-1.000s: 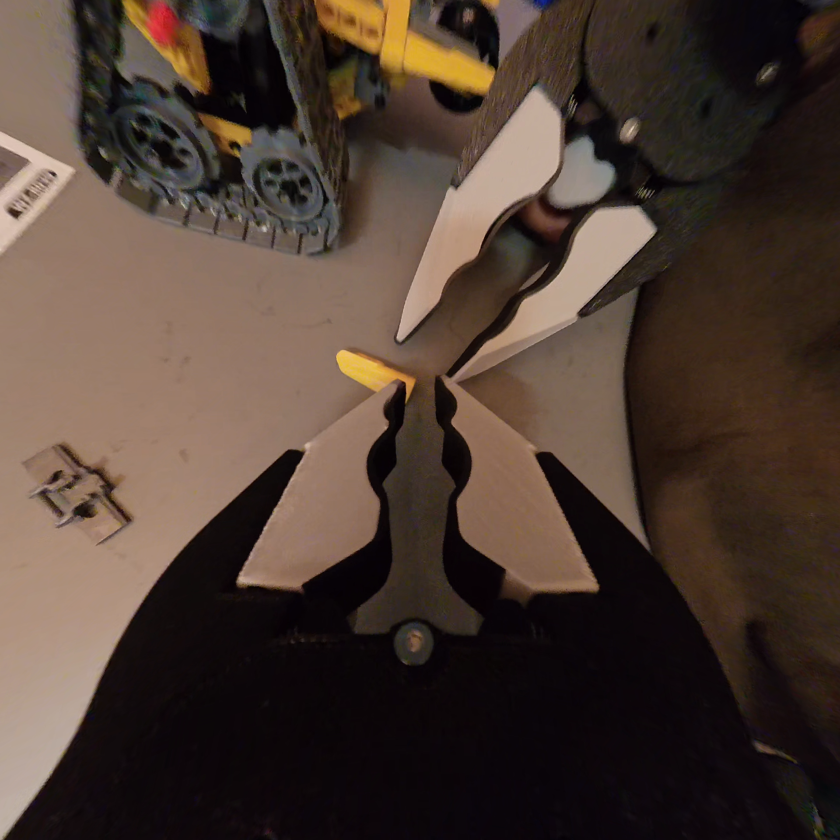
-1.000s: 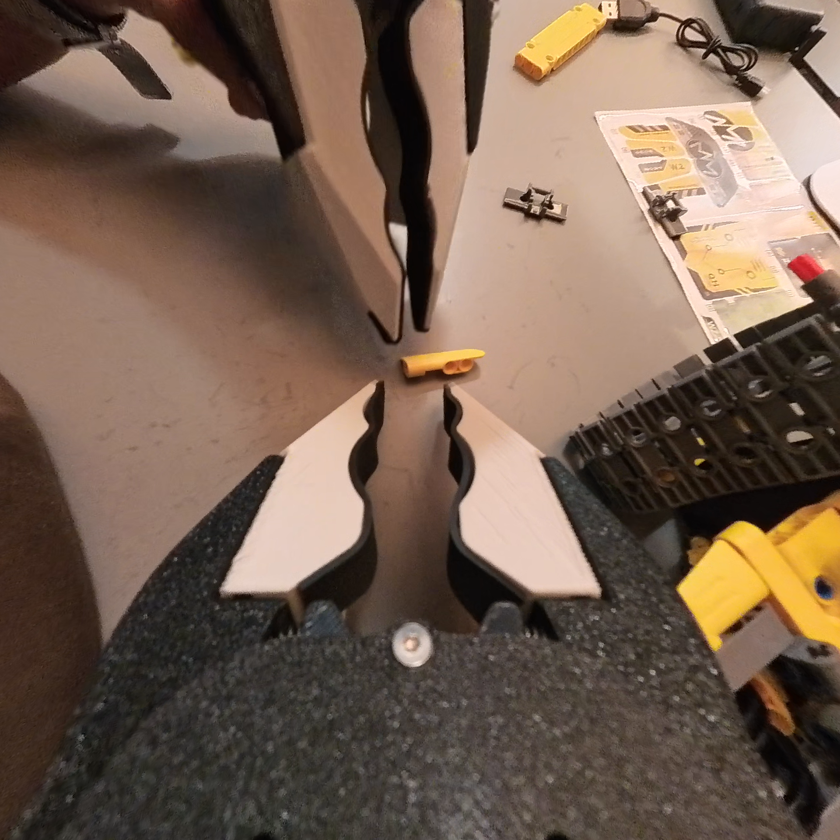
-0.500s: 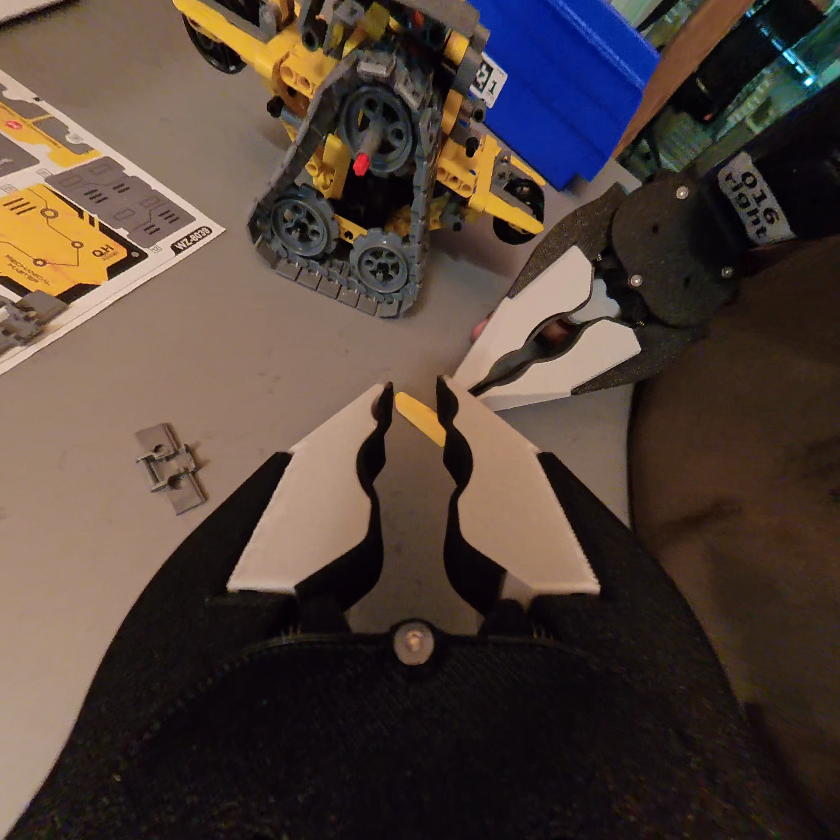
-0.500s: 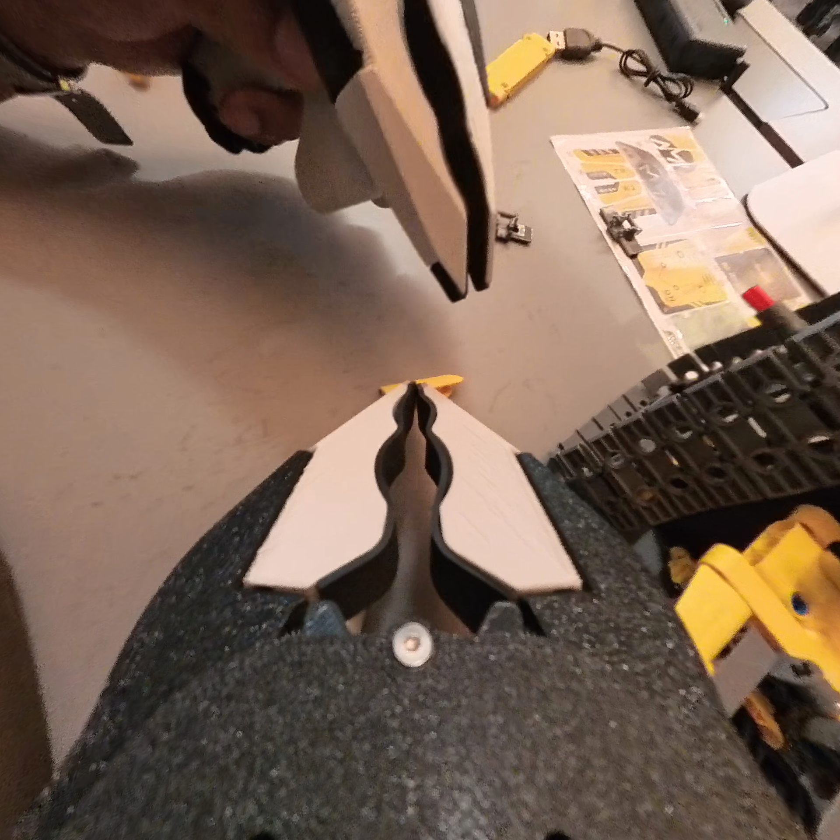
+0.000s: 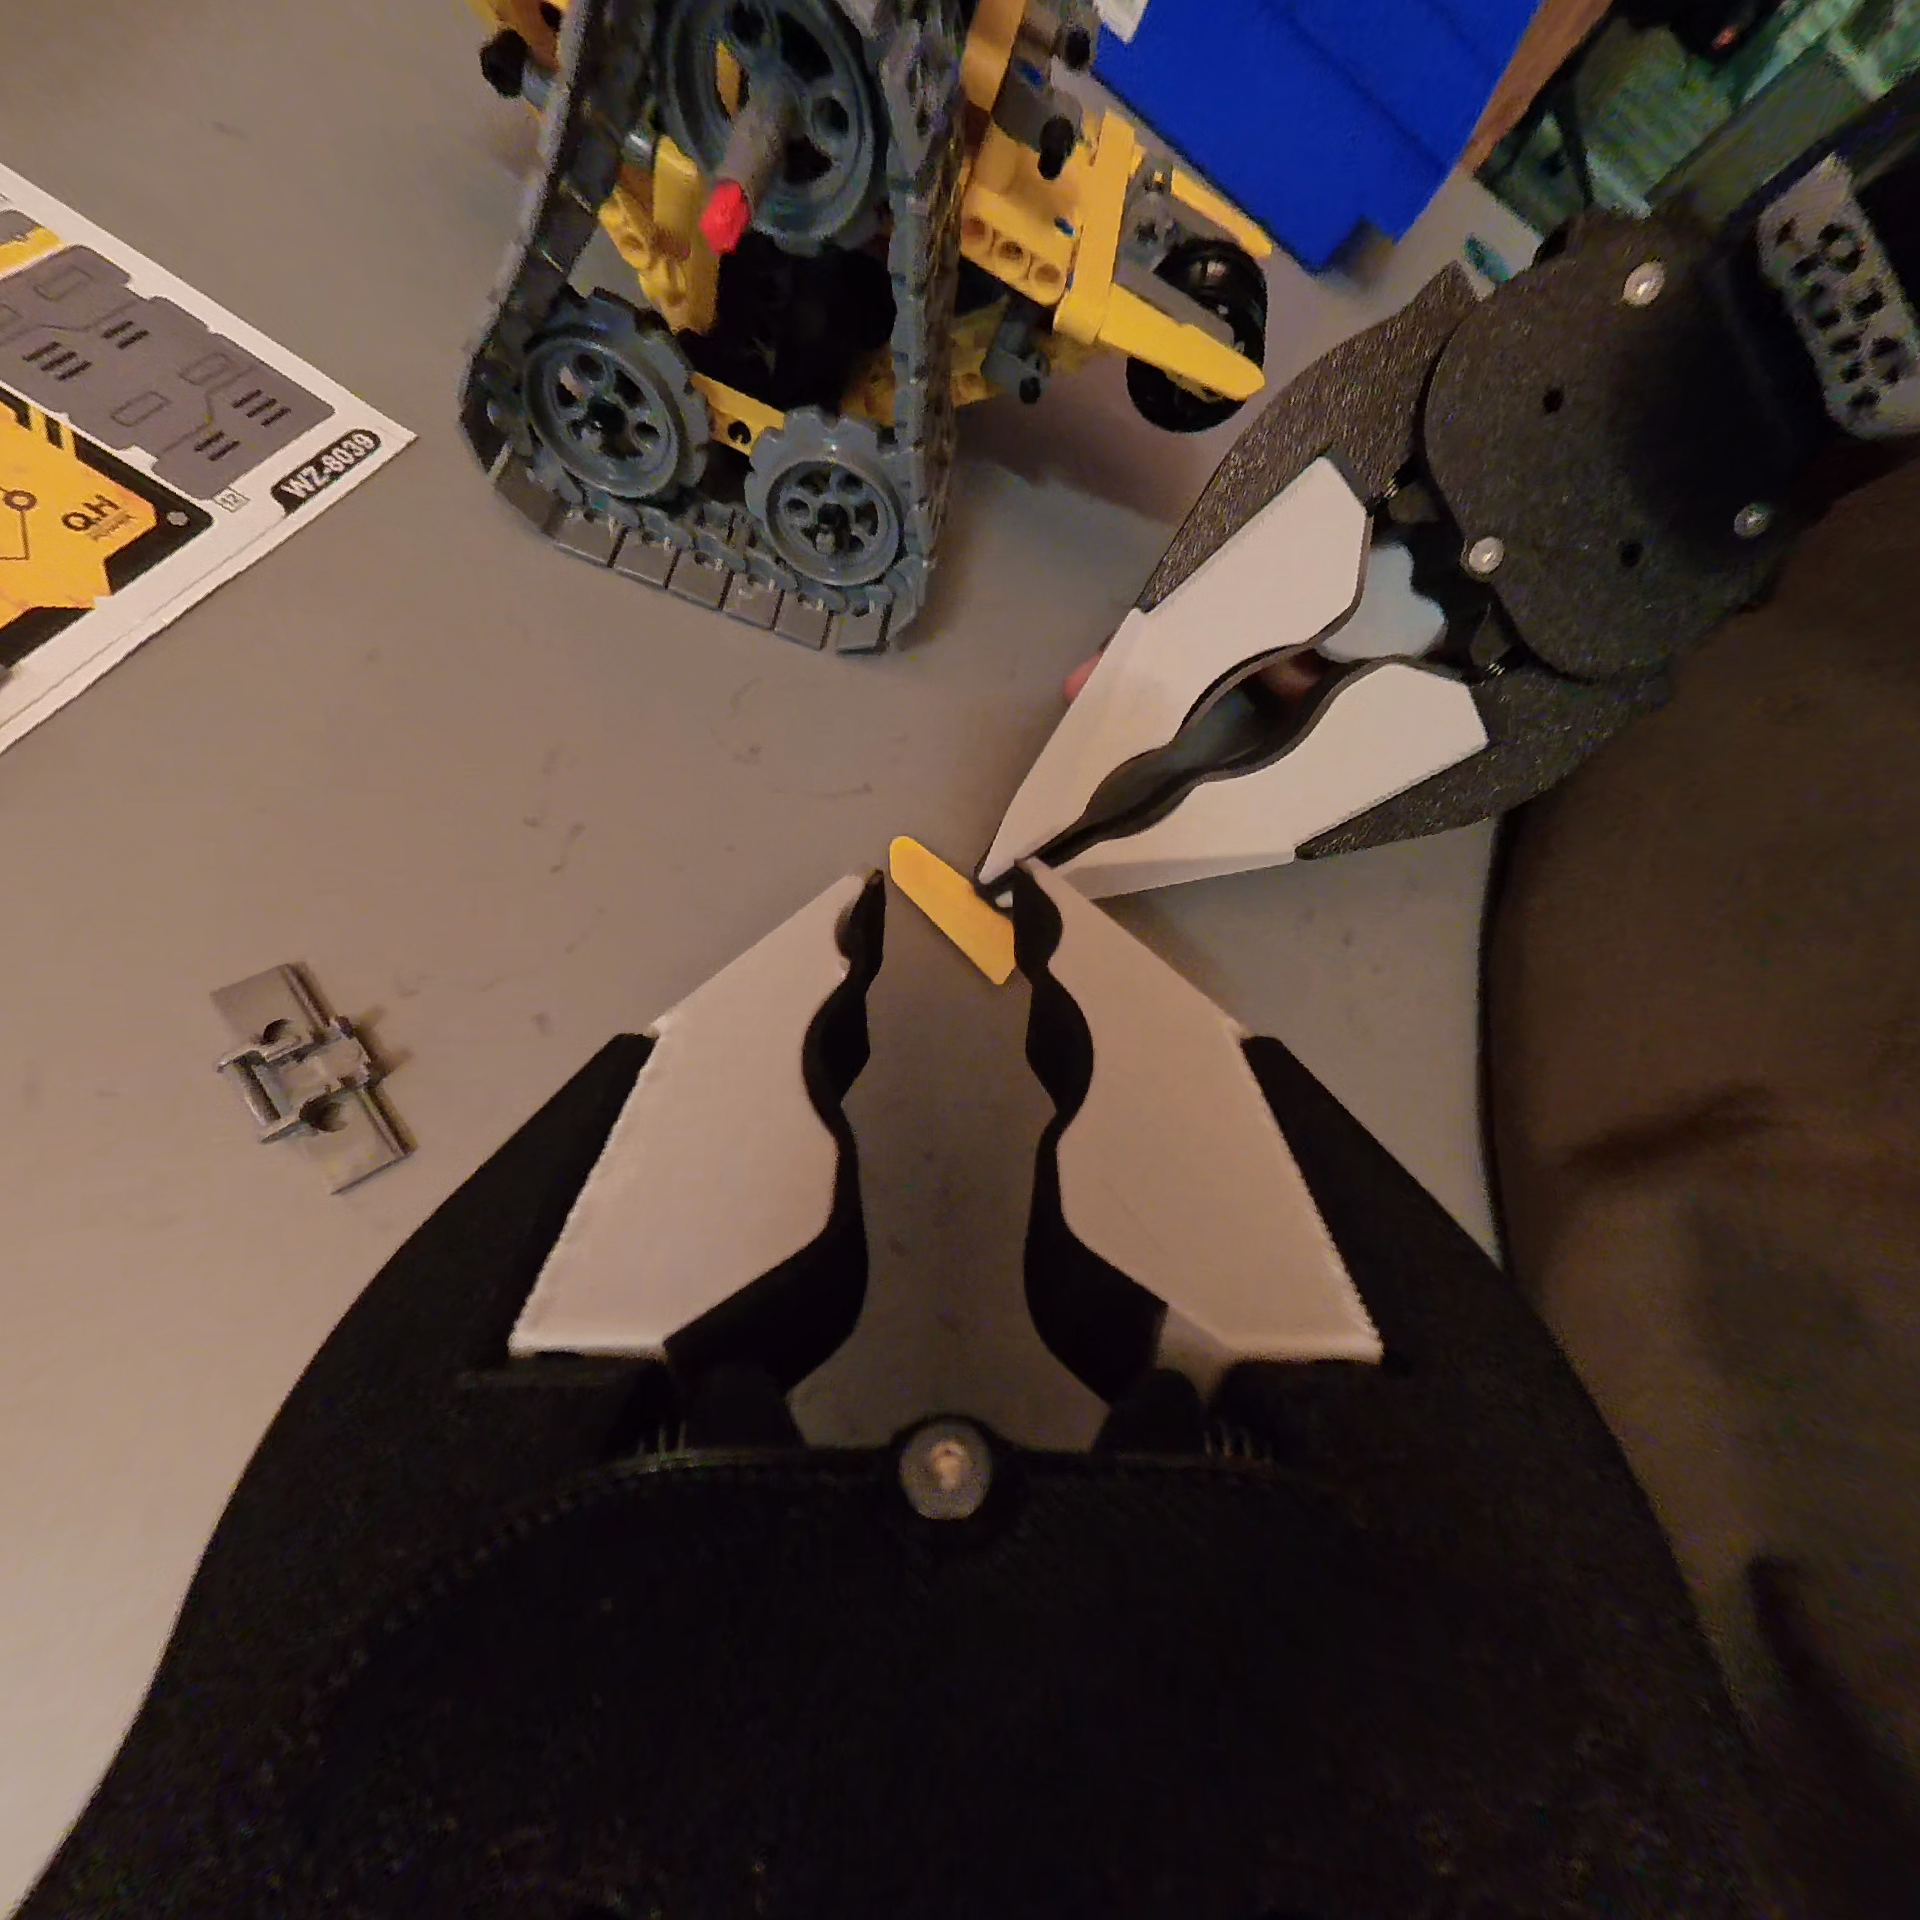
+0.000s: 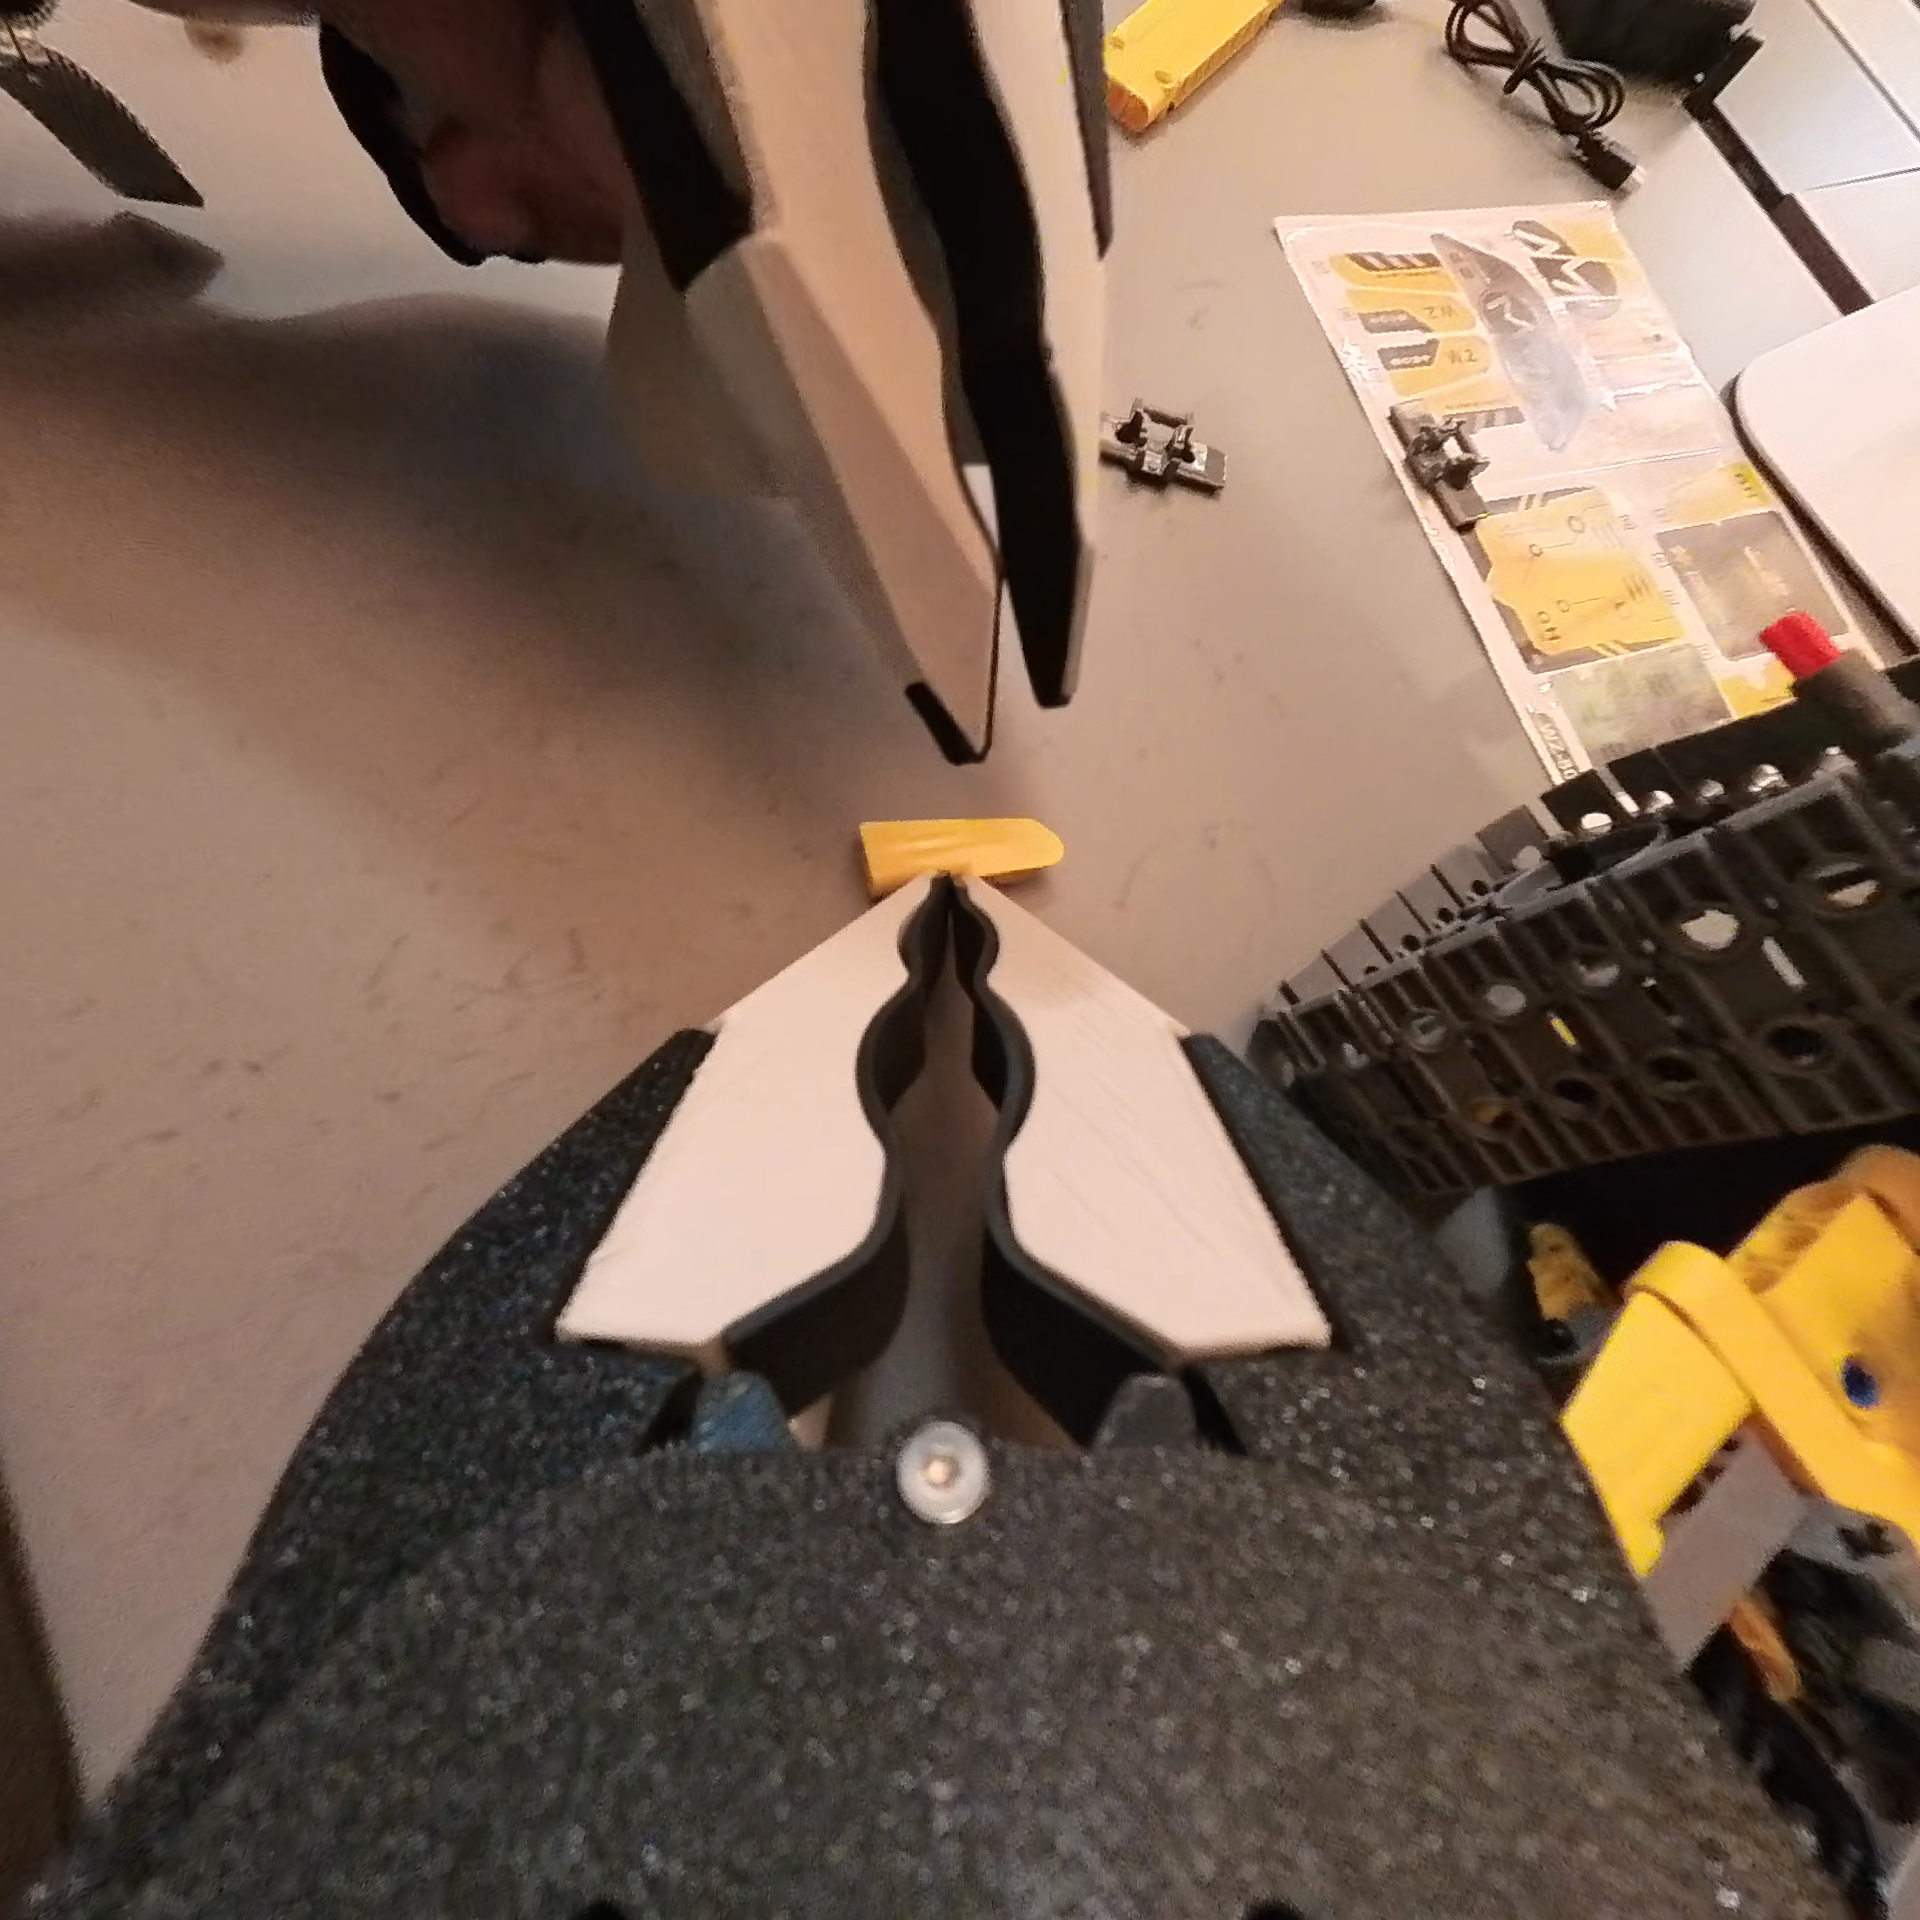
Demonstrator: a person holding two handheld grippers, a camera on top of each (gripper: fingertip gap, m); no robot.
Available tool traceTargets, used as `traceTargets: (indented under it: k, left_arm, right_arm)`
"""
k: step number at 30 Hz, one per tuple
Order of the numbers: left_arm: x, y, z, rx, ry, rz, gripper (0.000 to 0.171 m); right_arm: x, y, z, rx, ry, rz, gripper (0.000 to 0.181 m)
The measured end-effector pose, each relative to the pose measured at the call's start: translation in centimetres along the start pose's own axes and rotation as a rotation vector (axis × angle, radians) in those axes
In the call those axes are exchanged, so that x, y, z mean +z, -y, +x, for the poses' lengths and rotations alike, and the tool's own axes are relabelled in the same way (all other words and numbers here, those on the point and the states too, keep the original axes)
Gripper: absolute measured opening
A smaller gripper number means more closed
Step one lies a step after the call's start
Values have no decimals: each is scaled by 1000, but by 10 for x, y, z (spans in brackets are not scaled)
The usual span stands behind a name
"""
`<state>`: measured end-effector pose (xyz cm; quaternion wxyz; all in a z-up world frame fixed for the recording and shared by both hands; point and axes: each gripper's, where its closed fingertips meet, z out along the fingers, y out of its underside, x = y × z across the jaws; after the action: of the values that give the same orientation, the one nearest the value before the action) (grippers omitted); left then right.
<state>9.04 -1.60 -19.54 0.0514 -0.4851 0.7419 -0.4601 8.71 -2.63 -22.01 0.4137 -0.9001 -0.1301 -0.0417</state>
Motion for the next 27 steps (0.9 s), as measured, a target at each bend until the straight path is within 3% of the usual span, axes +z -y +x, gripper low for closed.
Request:
traceTargets:
  k: [7,11,15,18,27]
  left_arm:
    - [5,-11,-1,26,19,-75,26]
    - [10,-16,6,85,3,-106,48]
    - [17,-12,5,263,104,-105,60]
    - [19,-11,9,339,117,-100,60]
    - [22,-19,3,318,112,-128,49]
  right_arm:
    - [-4,-1,5,31,5,17,1]
    - [-5,-2,5,29,9,16,6]
    - [-7,-2,3,24,19,20,9]
    - [-8,-3,2,23,29,23,12]
    - [-9,-4,-2,12,54,22,22]
